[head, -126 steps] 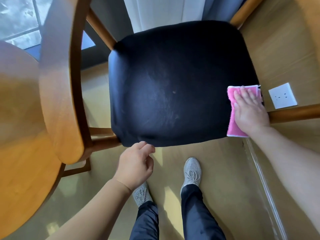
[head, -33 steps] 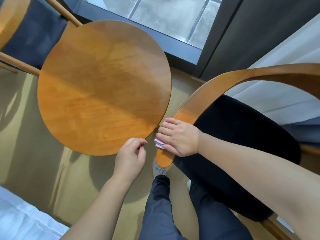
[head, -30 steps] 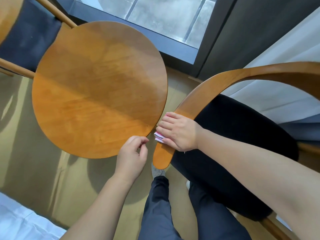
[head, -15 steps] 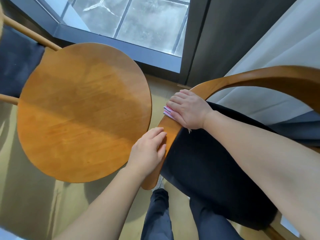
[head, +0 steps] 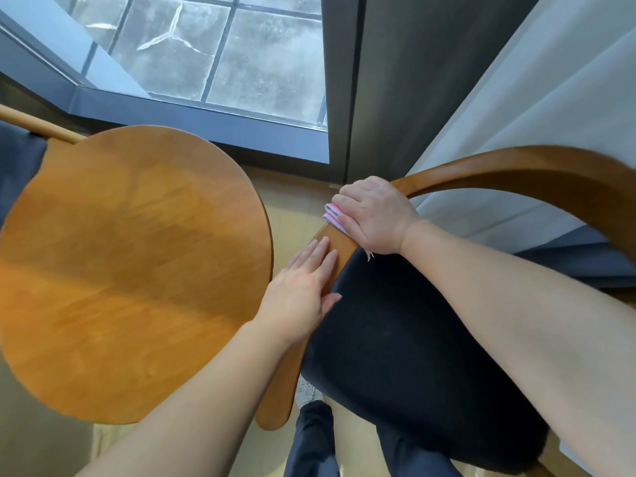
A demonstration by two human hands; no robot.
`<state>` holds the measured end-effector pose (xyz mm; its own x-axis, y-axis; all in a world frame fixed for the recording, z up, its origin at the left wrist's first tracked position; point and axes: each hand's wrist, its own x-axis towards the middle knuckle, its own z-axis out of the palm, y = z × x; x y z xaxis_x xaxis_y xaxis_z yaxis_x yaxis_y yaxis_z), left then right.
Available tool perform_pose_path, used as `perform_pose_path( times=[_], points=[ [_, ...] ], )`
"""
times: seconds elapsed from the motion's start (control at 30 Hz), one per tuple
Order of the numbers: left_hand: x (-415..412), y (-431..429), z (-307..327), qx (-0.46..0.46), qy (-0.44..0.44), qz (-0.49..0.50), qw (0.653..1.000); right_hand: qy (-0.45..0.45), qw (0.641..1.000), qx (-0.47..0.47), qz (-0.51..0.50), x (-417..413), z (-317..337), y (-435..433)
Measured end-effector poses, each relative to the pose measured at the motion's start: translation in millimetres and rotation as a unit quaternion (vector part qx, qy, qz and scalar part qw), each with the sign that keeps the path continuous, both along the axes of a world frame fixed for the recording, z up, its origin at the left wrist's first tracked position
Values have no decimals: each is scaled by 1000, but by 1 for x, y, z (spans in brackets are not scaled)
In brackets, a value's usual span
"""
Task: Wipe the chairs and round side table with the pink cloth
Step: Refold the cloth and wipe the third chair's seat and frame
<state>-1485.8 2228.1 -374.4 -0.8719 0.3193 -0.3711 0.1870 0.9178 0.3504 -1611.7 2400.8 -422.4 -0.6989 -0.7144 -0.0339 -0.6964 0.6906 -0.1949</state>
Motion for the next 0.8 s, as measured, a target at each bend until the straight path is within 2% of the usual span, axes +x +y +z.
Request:
perform_pose_path(
  times=[0.17,0.33,0.5,0.67,0.8],
  points=[
    [-17,10,-2,-25,-34,-16,999,11,998,12,-63,-22,1,29],
    [-24,8,2,-35,-64,-23,997,26,997,46,-60,-30,0,43],
    [-26,13,4,-52,-80,-18,995,57,989,96,-99,-38,5,69],
    [-28,21,9,-102,-86,-33,991,-61,985,161,0,-45,22,86],
    [-29,26,10,-126,-93,-40,987,-78,980,173,66,-49,33,100]
  ],
)
